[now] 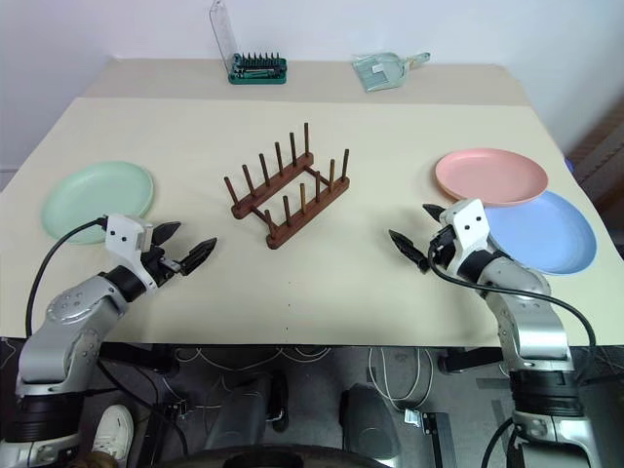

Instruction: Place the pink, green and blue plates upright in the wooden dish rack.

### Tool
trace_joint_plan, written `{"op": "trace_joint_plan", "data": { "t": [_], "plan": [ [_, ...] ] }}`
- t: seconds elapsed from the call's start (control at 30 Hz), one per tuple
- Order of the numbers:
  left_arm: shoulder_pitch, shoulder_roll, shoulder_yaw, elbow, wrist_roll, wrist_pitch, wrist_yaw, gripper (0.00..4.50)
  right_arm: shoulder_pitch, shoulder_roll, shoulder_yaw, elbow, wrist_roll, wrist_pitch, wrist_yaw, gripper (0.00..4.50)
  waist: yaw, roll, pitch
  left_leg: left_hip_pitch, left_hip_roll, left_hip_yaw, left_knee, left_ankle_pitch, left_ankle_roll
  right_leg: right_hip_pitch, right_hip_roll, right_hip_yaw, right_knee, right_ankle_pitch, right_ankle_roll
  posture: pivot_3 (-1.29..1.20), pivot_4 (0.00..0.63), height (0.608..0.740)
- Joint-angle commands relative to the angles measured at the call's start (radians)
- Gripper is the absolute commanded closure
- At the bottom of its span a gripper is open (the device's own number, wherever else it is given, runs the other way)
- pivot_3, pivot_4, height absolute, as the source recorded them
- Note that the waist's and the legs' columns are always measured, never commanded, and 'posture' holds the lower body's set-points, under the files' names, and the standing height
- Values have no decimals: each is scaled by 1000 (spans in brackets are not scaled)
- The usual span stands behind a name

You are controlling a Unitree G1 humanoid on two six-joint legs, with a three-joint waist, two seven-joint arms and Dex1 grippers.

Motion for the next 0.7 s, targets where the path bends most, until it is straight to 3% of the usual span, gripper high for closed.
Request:
{"op": "trace_joint_plan", "data": {
  "t": [0.03,0.27,0.47,0.7],
  "plan": [
    [3,7,7,-42,-7,-1,1,0,-8,-9,-26,-34,10,-8,-5,31,-1,0,0,0,0,0,0,0,0,0,0,0,0,0,0,0,150,732],
    [22,3,6,-82,-25,17,-3,0,-49,-6,-4,-9,4,-8,1,31,1,0,0,0,0,0,0,0,0,0,0,0,0,0,0,0,150,732],
    [66,19,-26,-106,-55,39,-72,0,0,2,0,-70,10,7,-7,31,2,0,0,0,0,0,0,0,0,0,0,0,0,0,0,0,150,732],
    [26,66,-190,-40,34,2,-173,0,64,7,-2,-176,36,58,-20,31,3,0,0,0,0,0,0,-1,1,0,0,0,0,0,0,0,150,732]
  ]
}}
